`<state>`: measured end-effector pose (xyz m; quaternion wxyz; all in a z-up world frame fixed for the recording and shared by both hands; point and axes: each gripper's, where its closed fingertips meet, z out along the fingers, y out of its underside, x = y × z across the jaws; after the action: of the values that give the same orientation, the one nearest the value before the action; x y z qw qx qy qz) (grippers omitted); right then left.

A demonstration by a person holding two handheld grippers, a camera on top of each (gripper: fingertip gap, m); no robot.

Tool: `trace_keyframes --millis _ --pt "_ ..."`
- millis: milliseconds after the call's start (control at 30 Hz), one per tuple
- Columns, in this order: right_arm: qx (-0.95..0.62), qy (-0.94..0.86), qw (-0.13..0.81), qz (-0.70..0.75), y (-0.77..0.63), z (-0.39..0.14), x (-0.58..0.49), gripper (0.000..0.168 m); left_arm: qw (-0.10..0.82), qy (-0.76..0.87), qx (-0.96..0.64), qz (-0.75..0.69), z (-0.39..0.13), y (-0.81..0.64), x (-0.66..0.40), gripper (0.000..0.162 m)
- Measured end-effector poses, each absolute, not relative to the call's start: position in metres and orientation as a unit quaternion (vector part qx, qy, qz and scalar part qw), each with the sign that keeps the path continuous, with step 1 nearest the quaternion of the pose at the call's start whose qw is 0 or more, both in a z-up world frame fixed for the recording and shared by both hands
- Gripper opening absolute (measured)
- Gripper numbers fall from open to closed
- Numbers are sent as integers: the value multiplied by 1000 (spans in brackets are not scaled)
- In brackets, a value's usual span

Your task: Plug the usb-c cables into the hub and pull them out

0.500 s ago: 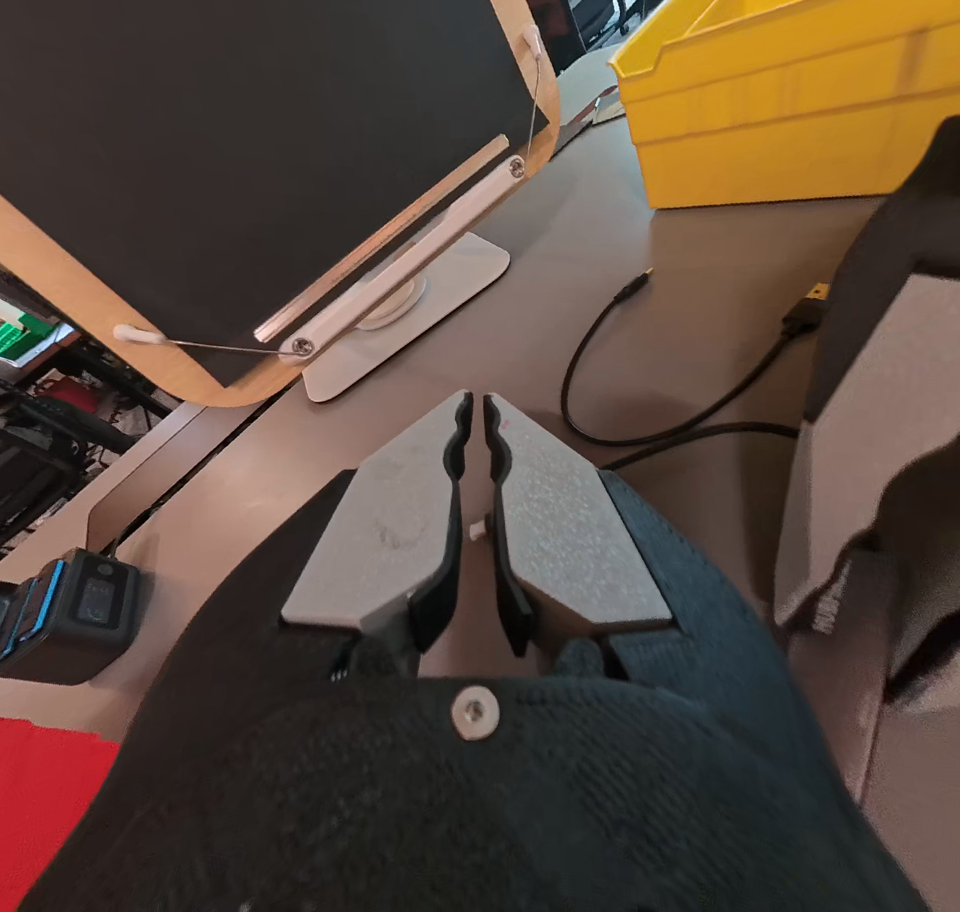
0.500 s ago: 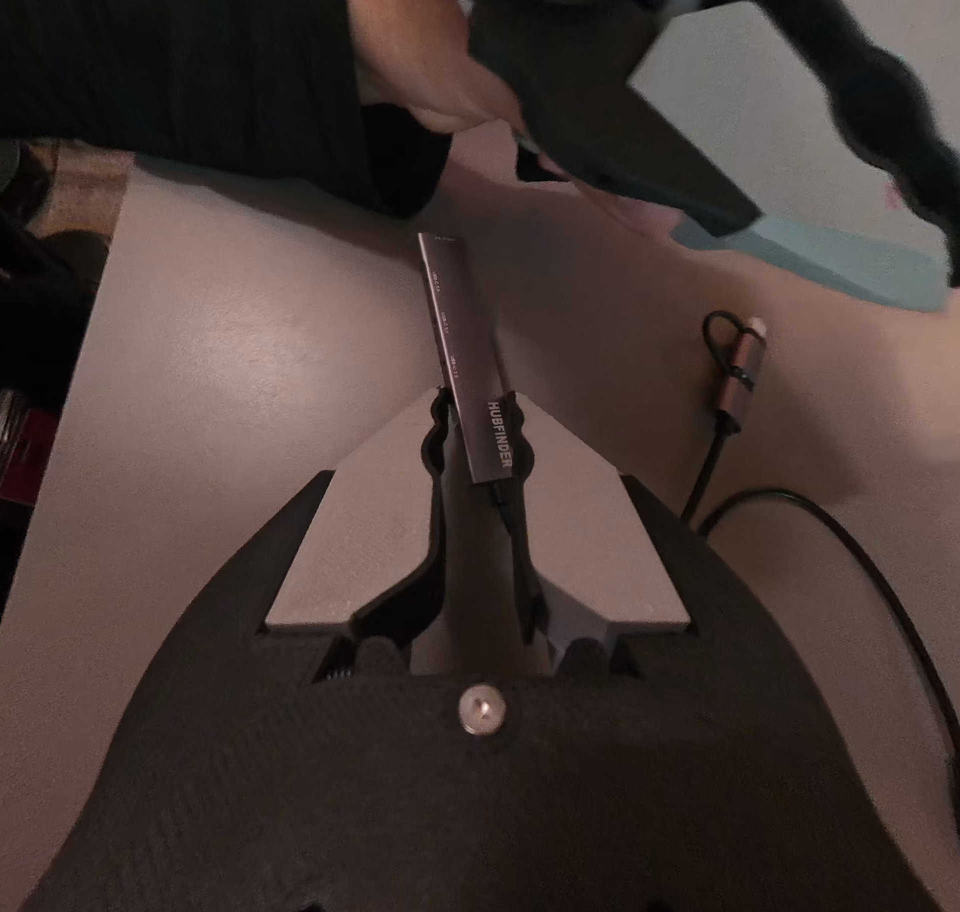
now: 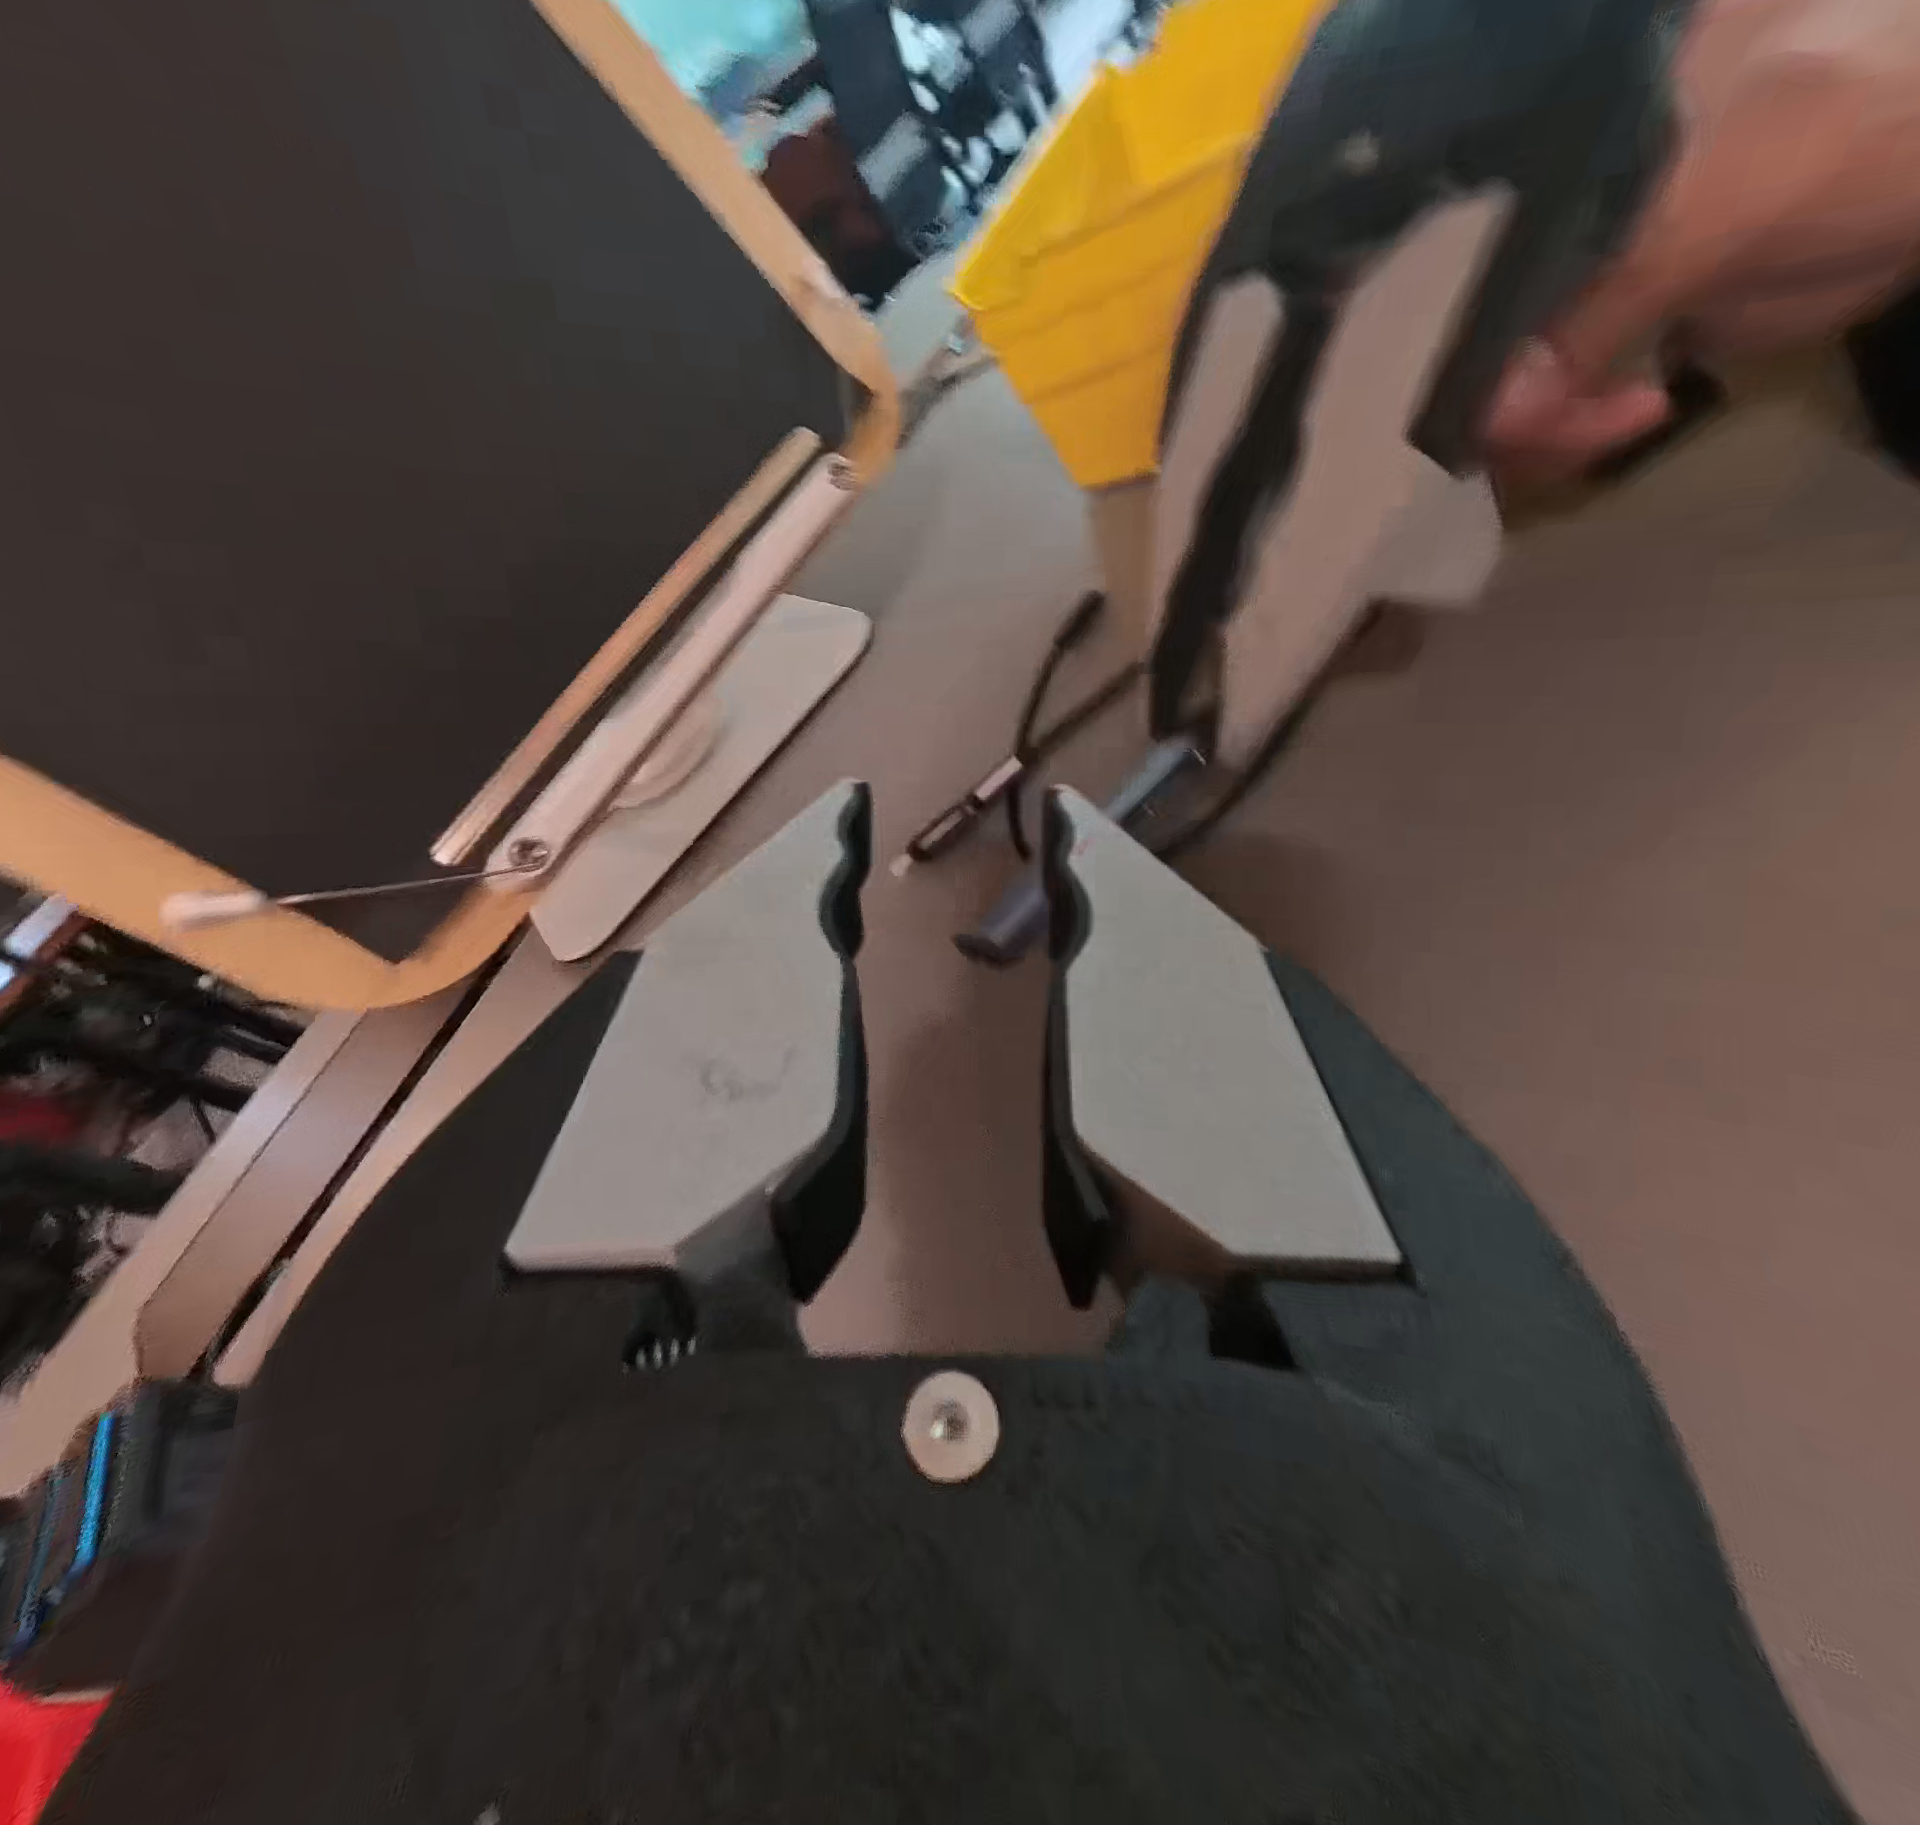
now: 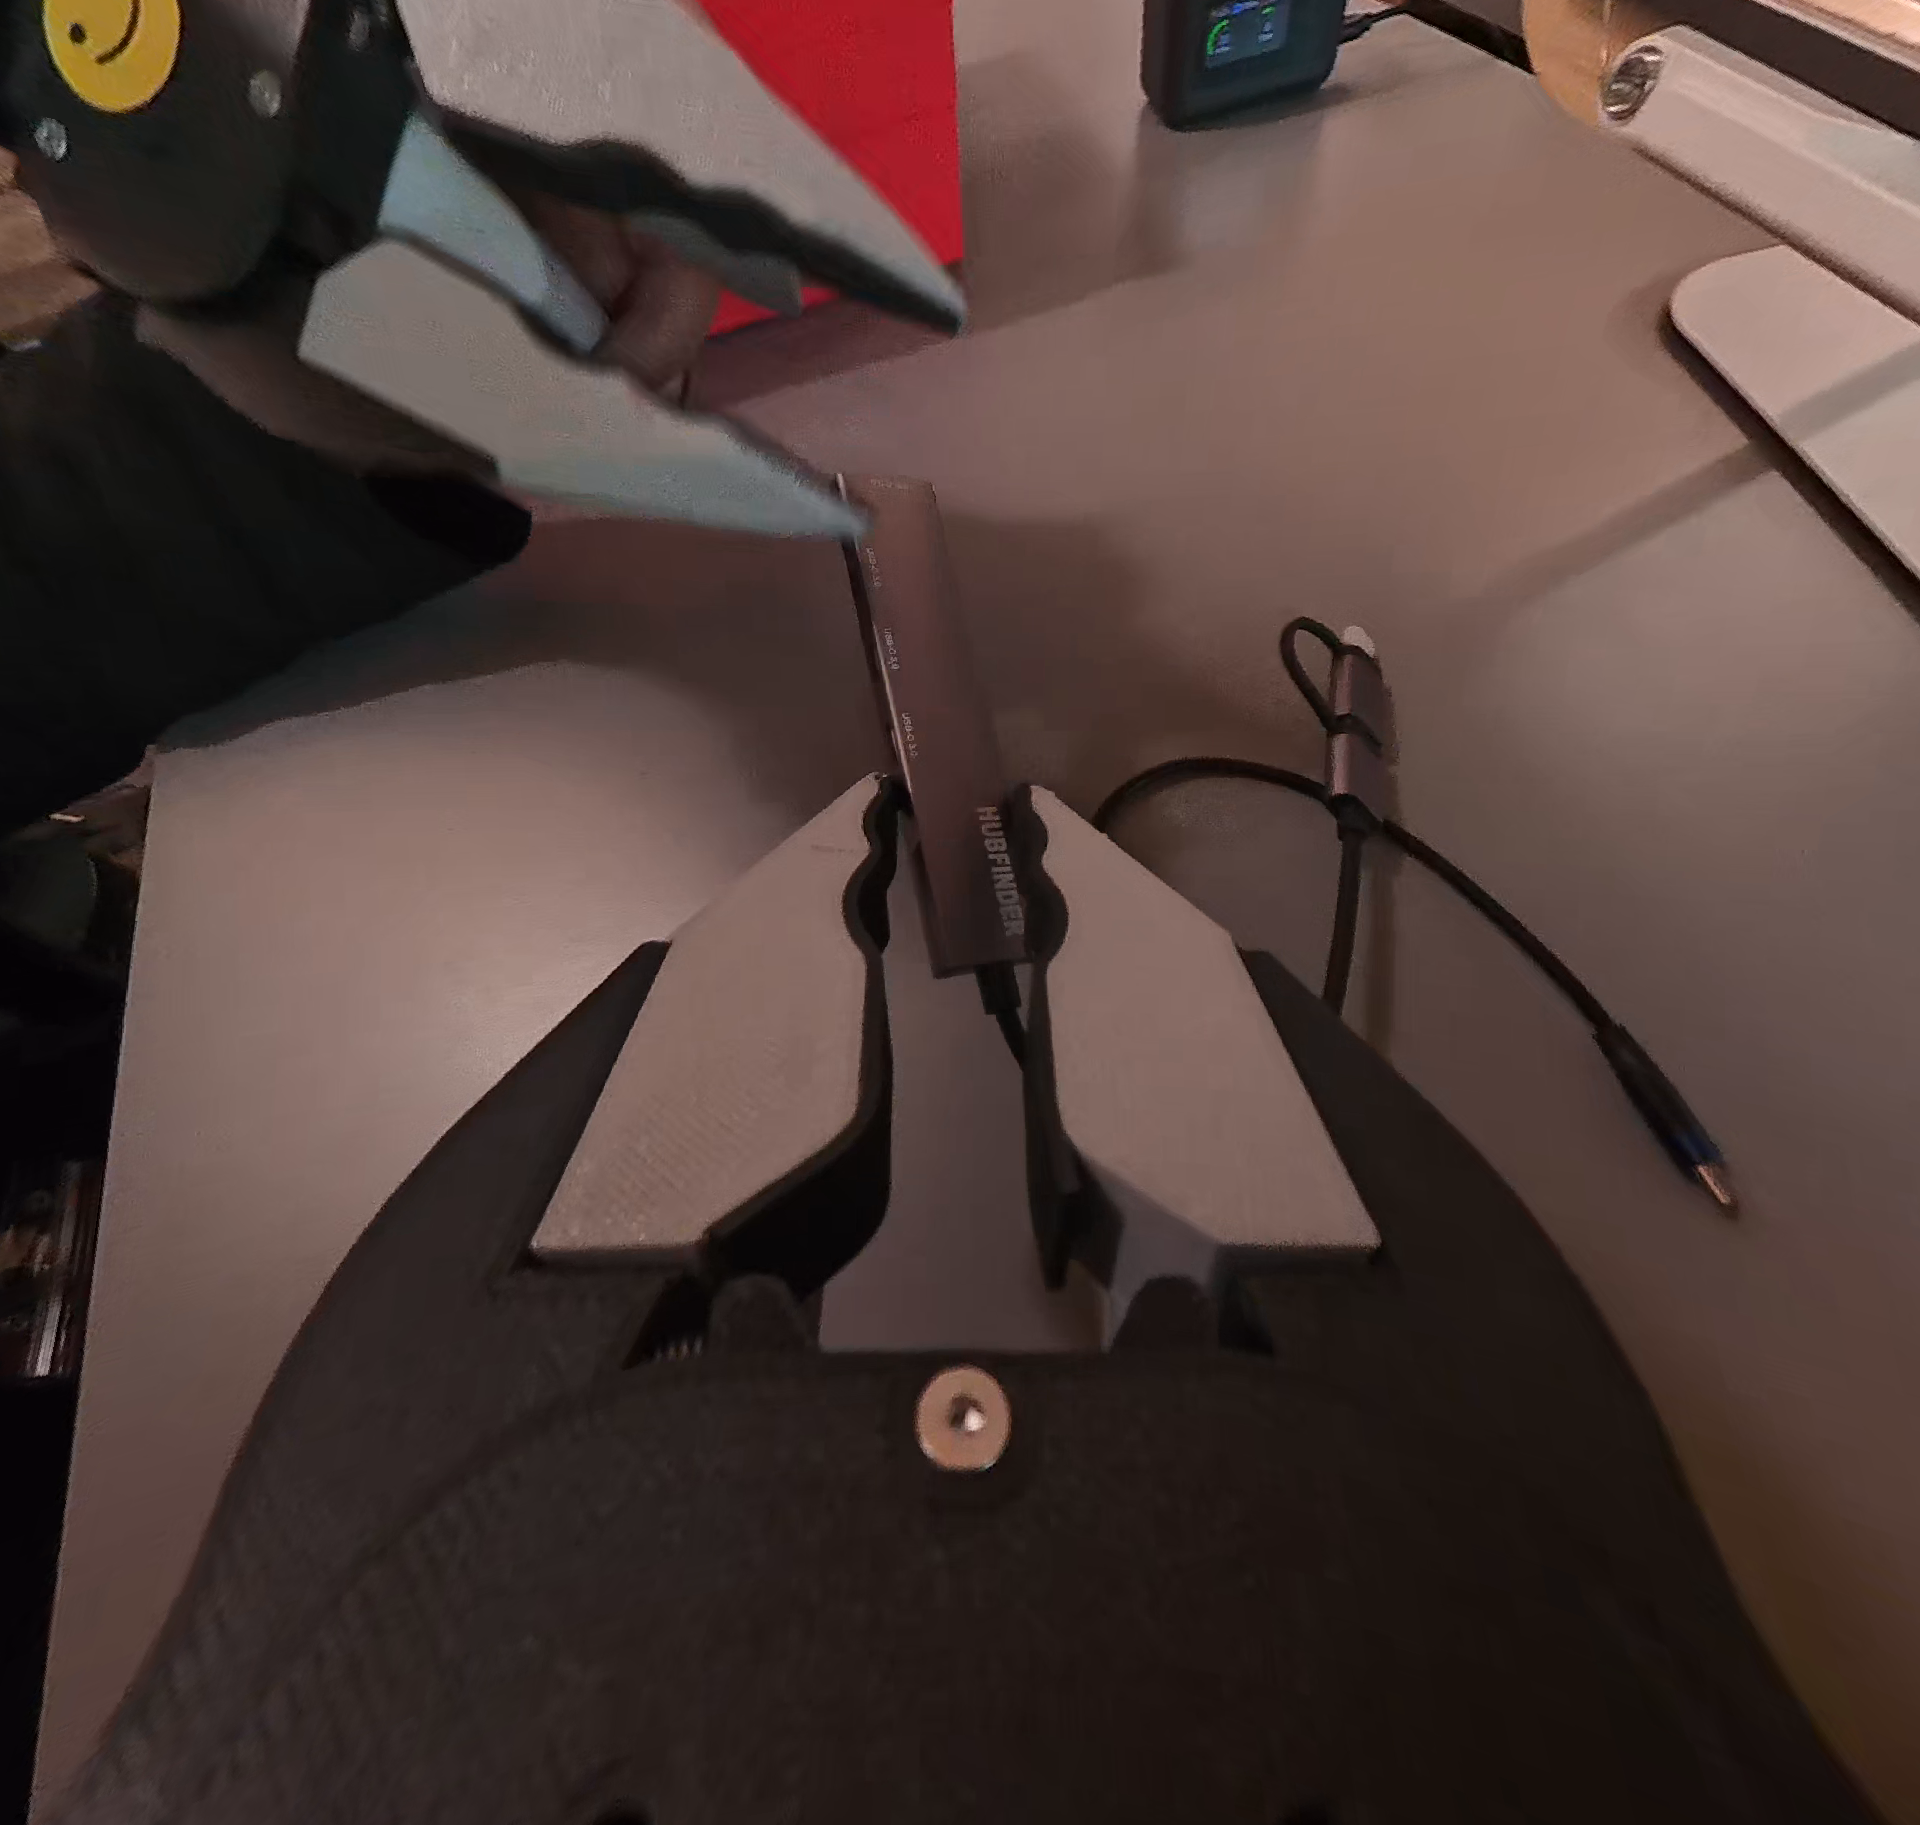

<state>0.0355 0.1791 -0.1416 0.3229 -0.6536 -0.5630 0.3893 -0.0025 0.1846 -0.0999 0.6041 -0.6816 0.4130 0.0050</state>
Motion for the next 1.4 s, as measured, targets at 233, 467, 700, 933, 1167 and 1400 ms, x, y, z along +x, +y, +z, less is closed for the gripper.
trace_keyframes --millis 233,467,700,933,1167,1400 --pt "-645 -571 316 398 174 -138 37 19 565 521 -632 99 -136 180 8 30" --pt "-629 -581 317 407 170 -135 37 17 538 539 -643 82 -137 177 7 13" --pt "-636 -510 429 389 208 -104 50 16 545 472 -688 79 -129 191 -15 7" --pt "-656 -446 456 403 229 -92 60 18 590 363 -713 105 -105 208 -44 7" --pt "-640 -431 504 388 233 -79 64 4 612 378 -677 156 -95 208 -35 7" --pt "-621 -462 434 460 201 -89 37 16 650 389 -638 137 -79 198 -18 7"
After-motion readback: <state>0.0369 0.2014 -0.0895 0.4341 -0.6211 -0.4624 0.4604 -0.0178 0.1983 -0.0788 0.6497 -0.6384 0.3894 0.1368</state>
